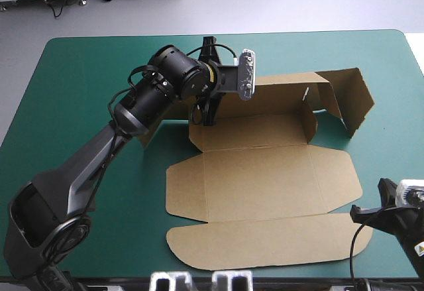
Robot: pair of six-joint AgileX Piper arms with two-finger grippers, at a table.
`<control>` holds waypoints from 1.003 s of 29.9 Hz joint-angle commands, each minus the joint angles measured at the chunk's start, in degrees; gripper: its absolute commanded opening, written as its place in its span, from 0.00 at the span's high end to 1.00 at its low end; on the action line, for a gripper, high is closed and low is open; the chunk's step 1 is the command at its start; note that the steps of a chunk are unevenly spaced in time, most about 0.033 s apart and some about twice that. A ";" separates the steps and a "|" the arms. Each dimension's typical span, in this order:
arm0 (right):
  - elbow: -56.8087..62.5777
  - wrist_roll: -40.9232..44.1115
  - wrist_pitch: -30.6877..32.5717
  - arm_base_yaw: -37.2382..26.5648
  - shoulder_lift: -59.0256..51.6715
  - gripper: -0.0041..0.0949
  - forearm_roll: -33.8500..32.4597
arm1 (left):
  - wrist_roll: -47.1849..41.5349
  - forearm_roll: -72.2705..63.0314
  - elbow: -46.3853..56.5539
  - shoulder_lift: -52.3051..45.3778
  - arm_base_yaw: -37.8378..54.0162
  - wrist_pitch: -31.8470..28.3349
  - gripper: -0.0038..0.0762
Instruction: Fold the box
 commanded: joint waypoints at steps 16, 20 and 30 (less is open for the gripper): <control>-30.85 -0.29 -1.24 0.16 28.37 0.98 3.26 | -2.02 3.05 3.93 -10.46 -1.26 -4.83 0.96; -37.32 -0.29 0.88 0.16 34.41 0.98 3.26 | -6.18 9.78 10.93 -10.46 -1.26 -10.91 0.96; -47.74 -5.16 2.32 0.16 50.49 0.98 9.23 | -11.46 14.97 21.19 -10.46 -1.26 -26.36 0.96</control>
